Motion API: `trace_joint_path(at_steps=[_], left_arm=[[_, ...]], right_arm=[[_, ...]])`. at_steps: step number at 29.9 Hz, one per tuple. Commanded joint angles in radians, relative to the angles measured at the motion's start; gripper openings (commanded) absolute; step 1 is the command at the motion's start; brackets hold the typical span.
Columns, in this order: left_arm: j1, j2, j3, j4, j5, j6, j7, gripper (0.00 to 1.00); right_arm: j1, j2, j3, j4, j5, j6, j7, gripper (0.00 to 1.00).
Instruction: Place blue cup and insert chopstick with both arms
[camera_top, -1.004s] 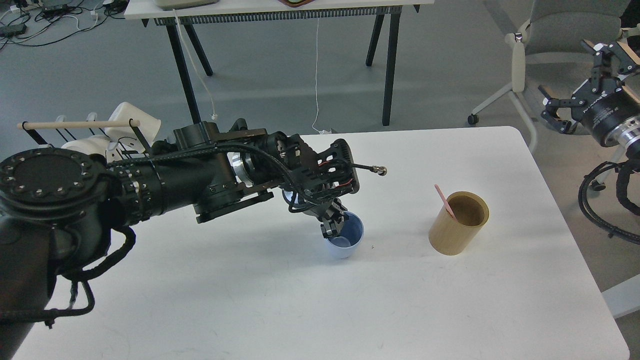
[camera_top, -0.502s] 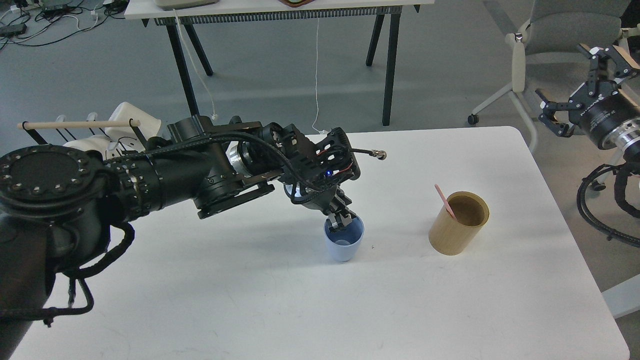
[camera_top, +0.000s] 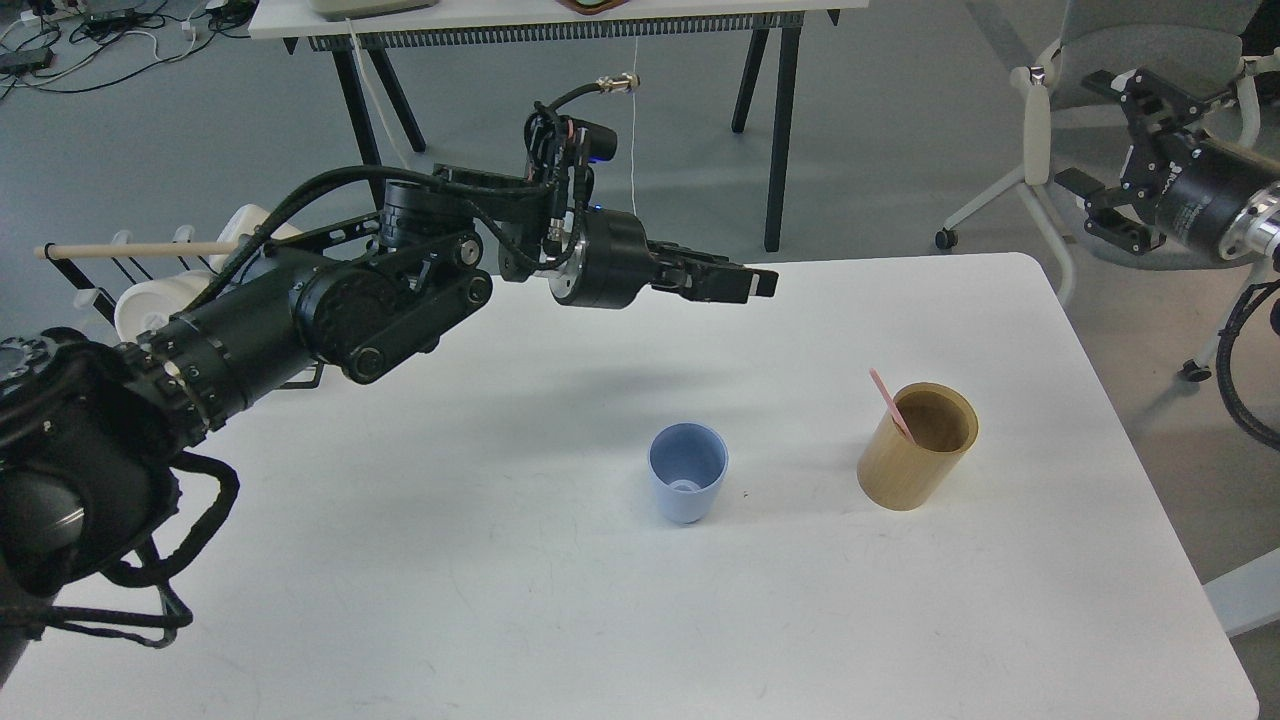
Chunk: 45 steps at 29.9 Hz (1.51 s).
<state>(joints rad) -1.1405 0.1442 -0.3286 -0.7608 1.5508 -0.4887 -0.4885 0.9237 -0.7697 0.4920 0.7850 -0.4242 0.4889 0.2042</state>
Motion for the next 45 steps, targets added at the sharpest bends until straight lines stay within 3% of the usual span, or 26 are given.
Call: trace_joint_path(at_steps=[1, 5, 11, 19, 23, 30, 40, 45], left_arm=[[0.059, 0.038, -0.082, -0.003, -0.162, 0.000, 0.000, 0.77], [0.094, 0.080, -0.106, -0.012, -0.314, 0.000, 0.000, 0.79], [0.108, 0.080, -0.106, -0.017, -0.353, 0.000, 0.000, 0.79], [0.108, 0.083, -0.110, -0.017, -0.359, 0.000, 0.000, 0.79], [0.119, 0.091, -0.145, -0.017, -0.441, 0.000, 0.000, 0.80], [0.163, 0.132, -0.176, -0.017, -0.653, 0.000, 0.000, 0.85], [0.211, 0.138, -0.179, -0.017, -0.666, 0.000, 0.000, 0.86], [0.222, 0.138, -0.179, -0.018, -0.666, 0.000, 0.000, 0.86]], right_arm=[[0.024, -0.060, 0.002, 0.089, -0.203, 0.000, 0.000, 0.99], [0.057, -0.099, 0.078, 0.042, -0.162, 0.000, 0.008, 0.99], [0.017, -0.095, 0.105, -0.142, 0.227, 0.000, -0.002, 0.99], [-0.025, -0.088, 0.108, -0.122, 0.286, 0.000, -0.003, 0.99], [-0.071, -0.099, 0.100, -0.015, 0.260, 0.000, 0.000, 0.99], [-0.075, -0.207, 0.126, 0.238, -0.068, 0.000, 0.006, 0.99], [-0.077, -0.365, 0.220, 0.672, -0.595, 0.000, 0.017, 0.99], [-0.109, -0.385, 0.198, 0.829, -0.980, 0.000, 0.075, 0.99]])
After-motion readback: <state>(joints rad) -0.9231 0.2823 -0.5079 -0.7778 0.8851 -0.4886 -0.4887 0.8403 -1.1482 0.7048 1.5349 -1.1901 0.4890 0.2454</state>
